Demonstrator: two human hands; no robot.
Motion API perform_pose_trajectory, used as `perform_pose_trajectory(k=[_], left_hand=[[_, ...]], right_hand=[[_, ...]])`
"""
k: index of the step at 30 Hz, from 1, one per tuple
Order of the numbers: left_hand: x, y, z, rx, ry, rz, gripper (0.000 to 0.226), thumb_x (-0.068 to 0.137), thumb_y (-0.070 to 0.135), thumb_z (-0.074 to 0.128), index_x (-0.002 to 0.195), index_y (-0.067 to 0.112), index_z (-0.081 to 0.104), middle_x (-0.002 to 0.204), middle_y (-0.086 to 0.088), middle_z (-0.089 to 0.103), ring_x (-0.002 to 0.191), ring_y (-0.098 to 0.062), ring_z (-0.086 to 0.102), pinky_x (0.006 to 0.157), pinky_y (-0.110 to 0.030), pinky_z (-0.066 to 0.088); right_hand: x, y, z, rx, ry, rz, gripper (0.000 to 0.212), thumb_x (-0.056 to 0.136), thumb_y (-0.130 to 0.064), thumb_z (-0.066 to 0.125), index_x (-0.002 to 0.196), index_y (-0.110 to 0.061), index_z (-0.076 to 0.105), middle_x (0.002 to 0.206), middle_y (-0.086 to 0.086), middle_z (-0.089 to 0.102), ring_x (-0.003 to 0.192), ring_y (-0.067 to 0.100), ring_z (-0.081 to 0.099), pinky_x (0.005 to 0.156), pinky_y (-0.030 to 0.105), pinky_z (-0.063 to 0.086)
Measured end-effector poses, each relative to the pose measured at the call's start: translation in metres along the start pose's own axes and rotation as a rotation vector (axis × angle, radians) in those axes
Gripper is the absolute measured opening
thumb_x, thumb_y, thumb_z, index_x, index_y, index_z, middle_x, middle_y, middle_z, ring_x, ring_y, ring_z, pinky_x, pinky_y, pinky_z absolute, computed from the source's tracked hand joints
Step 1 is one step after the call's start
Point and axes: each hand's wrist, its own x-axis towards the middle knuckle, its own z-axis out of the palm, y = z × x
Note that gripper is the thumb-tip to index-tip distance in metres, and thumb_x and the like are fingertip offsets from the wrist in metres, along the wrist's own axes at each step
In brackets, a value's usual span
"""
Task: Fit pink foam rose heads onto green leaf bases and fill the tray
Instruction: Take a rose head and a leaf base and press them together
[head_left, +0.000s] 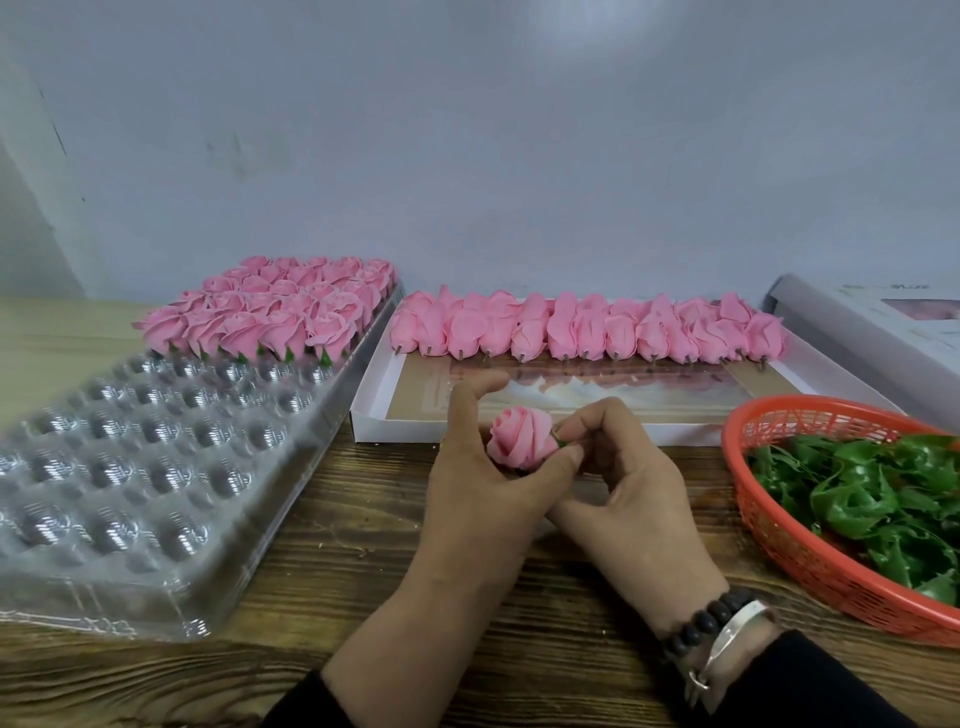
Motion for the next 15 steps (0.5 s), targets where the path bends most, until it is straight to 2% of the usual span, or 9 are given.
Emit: perform_pose_trajectory(k=[2, 4, 8, 11, 13, 15], left_hand=[[0.0009, 0.0004, -0.0028, 0.029, -0.005, -0.006, 0.052, 0.067, 0.009, 0.077, 0.104, 0.033, 0.049, 0.08, -0.004, 0.055, 0.061, 0.0, 0.055, 0.055, -0.012, 0.046], [0.0017, 0.0015, -0.0046, 0.064, -0.013, -0.007, 0.048, 0.067, 0.01, 0.076, 0.101, 0.032, 0.05, 0.077, -0.003, 0.057, 0.06, -0.003, 0.053, 0.053, -0.013, 0.046], [0.0008, 0.0036, -0.0053, 0.174, -0.015, 0.061, 0.04, 0.069, 0.01, 0.074, 0.098, 0.028, 0.054, 0.075, -0.01, 0.059, 0.061, -0.011, 0.051, 0.053, -0.019, 0.048], [-0.0004, 0.0059, -0.0046, 0.18, -0.033, 0.096, 0.032, 0.071, 0.009, 0.074, 0.093, 0.025, 0.058, 0.076, -0.012, 0.06, 0.063, -0.02, 0.053, 0.06, -0.028, 0.05], [-0.0004, 0.0063, -0.0049, 0.158, -0.047, 0.104, 0.027, 0.071, 0.006, 0.073, 0.087, 0.023, 0.06, 0.071, -0.003, 0.058, 0.062, -0.013, 0.052, 0.058, -0.024, 0.048], [0.0001, 0.0068, -0.0058, 0.132, -0.057, 0.102, 0.024, 0.071, 0.004, 0.072, 0.085, 0.02, 0.061, 0.069, -0.002, 0.058, 0.061, -0.009, 0.053, 0.056, -0.019, 0.047]], right_hand=[[0.0005, 0.0014, 0.0002, -0.015, -0.002, -0.023, 0.032, 0.061, -0.002, 0.073, 0.076, -0.022, 0.053, 0.079, 0.01, 0.061, 0.067, 0.011, 0.052, 0.064, 0.023, 0.045], [0.0008, 0.003, 0.0003, -0.03, -0.012, -0.035, 0.034, 0.063, 0.004, 0.072, 0.077, -0.021, 0.053, 0.077, 0.007, 0.06, 0.067, 0.009, 0.051, 0.064, 0.019, 0.043], [0.0006, 0.0063, 0.0001, -0.055, -0.008, -0.047, 0.034, 0.063, 0.004, 0.07, 0.076, -0.022, 0.053, 0.071, 0.001, 0.058, 0.066, 0.011, 0.052, 0.064, 0.022, 0.044], [0.0006, 0.0076, -0.0007, -0.079, -0.008, -0.062, 0.034, 0.065, 0.002, 0.07, 0.078, -0.024, 0.053, 0.074, -0.001, 0.059, 0.069, 0.015, 0.055, 0.066, 0.026, 0.046], [0.001, 0.0084, -0.0011, -0.077, -0.004, -0.067, 0.037, 0.066, 0.001, 0.07, 0.082, -0.028, 0.053, 0.073, -0.009, 0.059, 0.067, 0.01, 0.054, 0.067, 0.024, 0.046], [0.0013, 0.0091, -0.0017, -0.07, -0.005, -0.073, 0.042, 0.067, 0.002, 0.071, 0.084, -0.032, 0.053, 0.072, -0.013, 0.058, 0.066, 0.004, 0.052, 0.068, 0.022, 0.045]])
